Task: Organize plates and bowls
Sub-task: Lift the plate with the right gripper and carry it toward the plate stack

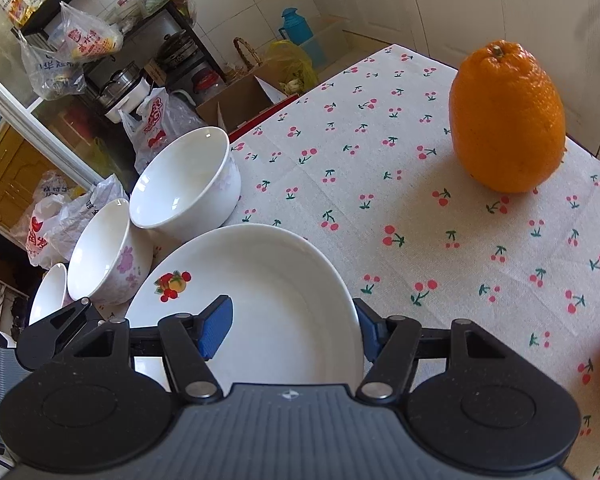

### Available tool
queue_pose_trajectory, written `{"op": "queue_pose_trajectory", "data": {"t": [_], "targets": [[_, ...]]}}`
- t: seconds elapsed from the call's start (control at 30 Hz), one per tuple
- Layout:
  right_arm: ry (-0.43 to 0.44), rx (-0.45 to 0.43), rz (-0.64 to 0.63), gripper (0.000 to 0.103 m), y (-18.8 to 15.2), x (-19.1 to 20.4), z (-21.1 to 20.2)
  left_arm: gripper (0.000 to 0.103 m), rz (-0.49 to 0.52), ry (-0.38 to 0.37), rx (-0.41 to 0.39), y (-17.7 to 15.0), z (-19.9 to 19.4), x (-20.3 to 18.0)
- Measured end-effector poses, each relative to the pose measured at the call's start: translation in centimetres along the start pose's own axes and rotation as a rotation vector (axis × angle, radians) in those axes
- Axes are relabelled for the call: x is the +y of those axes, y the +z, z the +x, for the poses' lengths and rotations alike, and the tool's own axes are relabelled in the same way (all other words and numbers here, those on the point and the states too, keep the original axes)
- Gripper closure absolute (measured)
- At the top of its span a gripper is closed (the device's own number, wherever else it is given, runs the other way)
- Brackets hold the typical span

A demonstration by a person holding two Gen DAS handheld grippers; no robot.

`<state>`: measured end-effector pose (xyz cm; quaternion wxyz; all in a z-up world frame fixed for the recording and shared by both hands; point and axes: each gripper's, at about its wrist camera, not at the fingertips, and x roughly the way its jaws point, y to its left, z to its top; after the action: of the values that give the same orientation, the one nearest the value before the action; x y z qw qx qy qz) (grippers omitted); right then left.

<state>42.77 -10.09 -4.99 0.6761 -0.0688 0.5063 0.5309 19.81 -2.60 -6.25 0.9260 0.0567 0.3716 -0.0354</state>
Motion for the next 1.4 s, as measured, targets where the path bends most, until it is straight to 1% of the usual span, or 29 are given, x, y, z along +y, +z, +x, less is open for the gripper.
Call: {"op": "queue_pose_trajectory", "data": {"t": [0.33,0.77,1.07,1.4], "targets": [[0.002,-0.035,0.03,0.033,-2.2,1.4,-2.2,0.011,0.049,-0.029,-0.007,-0.2,-2.1,-0.5],[-0.047,-0.082,0.041,0.033,-4.9,4.0,-6.3,0.011,0.098,-0.088,-0.042,0.2,-5.6,-1.6],[-0.091,-0.127,0.07,0.033,-7.9,5.3,-9.3,0.011,0.143,-0.14,-0.056,0.4,-7.1,-3.3],[-0.142,-0.172,0.119,0.033,-12.1,5.6,-12.2,0.011,0.209,-0.206,-0.064,0.3,-7.9,-5.9]]}}
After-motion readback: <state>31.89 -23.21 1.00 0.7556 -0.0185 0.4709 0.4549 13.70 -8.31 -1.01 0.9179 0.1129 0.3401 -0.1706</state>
